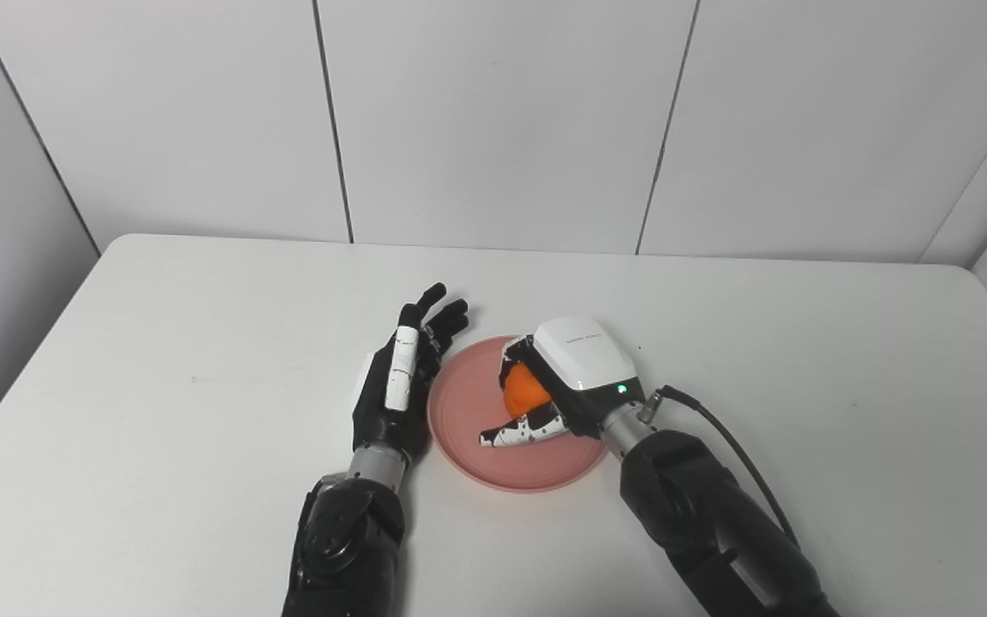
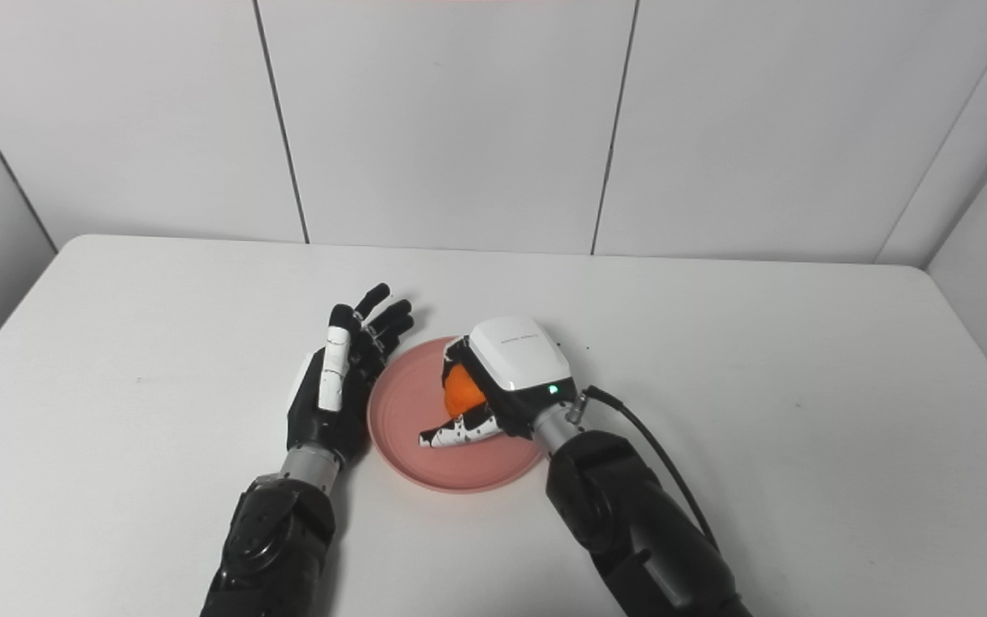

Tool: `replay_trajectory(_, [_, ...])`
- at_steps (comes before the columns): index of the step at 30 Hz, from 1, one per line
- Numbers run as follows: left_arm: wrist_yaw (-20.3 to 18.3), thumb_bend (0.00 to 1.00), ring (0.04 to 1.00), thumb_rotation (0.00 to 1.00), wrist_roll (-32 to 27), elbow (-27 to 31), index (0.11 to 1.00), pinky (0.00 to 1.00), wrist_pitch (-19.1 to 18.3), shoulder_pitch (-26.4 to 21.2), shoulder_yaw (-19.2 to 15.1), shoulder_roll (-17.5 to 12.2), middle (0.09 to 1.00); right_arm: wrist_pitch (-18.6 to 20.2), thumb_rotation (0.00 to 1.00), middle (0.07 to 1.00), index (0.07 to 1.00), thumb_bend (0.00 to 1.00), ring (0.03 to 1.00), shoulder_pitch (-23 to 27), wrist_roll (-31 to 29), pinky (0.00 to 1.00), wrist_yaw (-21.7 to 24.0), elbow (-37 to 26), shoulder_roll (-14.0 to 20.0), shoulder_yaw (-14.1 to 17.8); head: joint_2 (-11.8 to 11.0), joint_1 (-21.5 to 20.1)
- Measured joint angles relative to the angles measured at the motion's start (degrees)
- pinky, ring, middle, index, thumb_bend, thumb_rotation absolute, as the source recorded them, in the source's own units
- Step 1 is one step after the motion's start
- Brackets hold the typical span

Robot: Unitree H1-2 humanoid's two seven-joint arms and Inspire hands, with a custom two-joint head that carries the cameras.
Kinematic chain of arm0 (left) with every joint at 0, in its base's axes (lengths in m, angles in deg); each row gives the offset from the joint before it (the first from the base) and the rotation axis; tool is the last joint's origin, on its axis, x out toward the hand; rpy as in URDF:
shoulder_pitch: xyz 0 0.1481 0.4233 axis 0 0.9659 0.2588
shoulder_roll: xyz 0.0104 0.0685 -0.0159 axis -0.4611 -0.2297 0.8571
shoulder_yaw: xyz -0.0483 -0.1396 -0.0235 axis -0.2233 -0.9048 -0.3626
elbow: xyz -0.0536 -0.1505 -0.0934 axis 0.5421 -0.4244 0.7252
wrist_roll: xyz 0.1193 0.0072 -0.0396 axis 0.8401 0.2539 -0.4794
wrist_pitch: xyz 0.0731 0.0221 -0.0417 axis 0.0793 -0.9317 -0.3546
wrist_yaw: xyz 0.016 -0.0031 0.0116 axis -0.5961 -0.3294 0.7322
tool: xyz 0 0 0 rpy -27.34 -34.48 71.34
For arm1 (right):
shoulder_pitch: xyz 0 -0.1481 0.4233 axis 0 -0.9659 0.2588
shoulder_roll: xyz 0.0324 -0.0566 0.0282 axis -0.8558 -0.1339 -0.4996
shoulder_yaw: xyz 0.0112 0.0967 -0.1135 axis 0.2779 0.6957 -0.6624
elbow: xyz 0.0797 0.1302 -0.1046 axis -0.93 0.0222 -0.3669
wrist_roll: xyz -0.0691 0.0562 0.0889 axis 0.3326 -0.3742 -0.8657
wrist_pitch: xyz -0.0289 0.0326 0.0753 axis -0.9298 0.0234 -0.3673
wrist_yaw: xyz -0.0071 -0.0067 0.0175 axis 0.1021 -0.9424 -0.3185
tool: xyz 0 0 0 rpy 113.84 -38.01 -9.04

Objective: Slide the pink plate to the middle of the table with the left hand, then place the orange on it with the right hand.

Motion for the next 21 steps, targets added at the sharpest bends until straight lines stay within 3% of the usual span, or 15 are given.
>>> replay_trajectory(3, [-0.03, 0.88, 0.871, 0.82, -0.01, -0.07, 0.840, 0.98, -0.02, -0.06, -0.01, -0.01, 0.810, 0.00, 0.45, 0.253, 0.334, 0.59, 0.190, 0.05, 0.41, 0.13, -0.04, 0.00, 0.02, -0.16, 0.00, -0.18])
replay_trajectory(8, [-0.05, 0.87, 0.819, 0.79, -0.59, -0.09, 0.809, 0.88, -0.02, -0.10, -0.25, 0.02, 0.777, 0.00, 0.61, 0.263, 0.277, 0.69, 0.198, 0.09, 0.24, 0.14, -0.03, -0.08, 0.04, -0.02, 0.00, -0.18])
replay_trajectory(9, [-0.04, 0.87, 0.823, 0.79, -0.65, -0.09, 0.803, 0.86, -0.02, -0.10, -0.30, 0.03, 0.780, 0.00, 0.73, 0.311, 0.354, 0.74, 0.239, 0.09, 0.14, 0.17, -0.03, -0.14, 0.04, 0.10, 0.09, -0.09])
replay_trajectory(11, [-0.01, 0.87, 0.828, 0.78, -0.86, -0.08, 0.801, 0.86, -0.04, -0.10, -0.39, 0.03, 0.785, -0.02, 0.84, 0.345, 0.393, 0.79, 0.267, 0.09, 0.03, 0.20, -0.08, -0.38, 0.08, 0.39, 0.09, -0.09])
replay_trajectory(14, [0.03, 0.86, 0.833, 0.78, -0.87, 0.02, 0.802, 0.87, -0.22, -0.11, -0.40, 0.05, 0.789, -0.36, 0.91, 0.370, 0.401, 0.83, 0.299, 0.09, -0.36, 0.24, -0.89, -0.51, 0.34, 0.55, 0.17, -0.09])
replay_trajectory(15, [0.03, 0.86, 0.837, 0.78, -0.91, 0.05, 0.801, 0.88, -0.26, -0.11, -0.41, 0.05, 0.793, -0.74, 0.97, 0.419, 0.458, 0.86, 0.349, 0.08, -0.36, 0.28, -1.36, -0.53, 0.54, 0.51, 0.18, -0.09])
replay_trajectory(16, [0.03, 0.86, 0.839, 0.78, -0.99, 0.05, 0.800, 0.88, -0.28, -0.11, -0.43, 0.05, 0.794, -1.12, 0.98, 0.435, 0.478, 0.86, 0.366, 0.09, -0.03, 0.29, -1.54, -0.64, 0.85, 0.42, 0.18, -0.09])
replay_trajectory(17, [0.03, 0.86, 0.853, 0.77, -1.02, 0.06, 0.803, 0.90, -0.30, -0.11, -0.49, 0.05, 0.806, -1.47, 0.99, 0.520, 0.553, 0.89, 0.444, 0.09, 0.47, 0.36, -1.62, -0.82, 1.30, 0.19, 0.18, -0.09])
replay_trajectory(19, [0.03, 0.86, 0.863, 0.77, -1.18, 0.06, 0.805, 0.92, -0.31, -0.12, -0.64, 0.06, 0.812, -1.89, 1.00, 0.561, 0.584, 0.90, 0.483, 0.09, 0.90, 0.40, -1.52, -0.97, 1.92, -0.05, 0.18, -0.09])
replay_trajectory(20, [0.03, 0.85, 0.864, 0.78, -1.21, 0.05, 0.809, 0.93, -0.32, -0.13, -0.73, 0.06, 0.812, -1.98, 1.00, 0.648, 0.638, 0.92, 0.587, 0.09, 0.98, 0.50, -1.38, -1.04, 2.11, -0.04, 0.18, -0.09])
replay_trajectory(21, [0.03, 0.85, 0.865, 0.78, -1.20, 0.05, 0.811, 0.93, -0.33, -0.14, -0.73, 0.07, 0.812, -2.04, 1.00, 0.677, 0.656, 0.92, 0.622, 0.09, 0.97, 0.54, -1.27, -1.15, 2.31, -0.04, 0.18, -0.09])
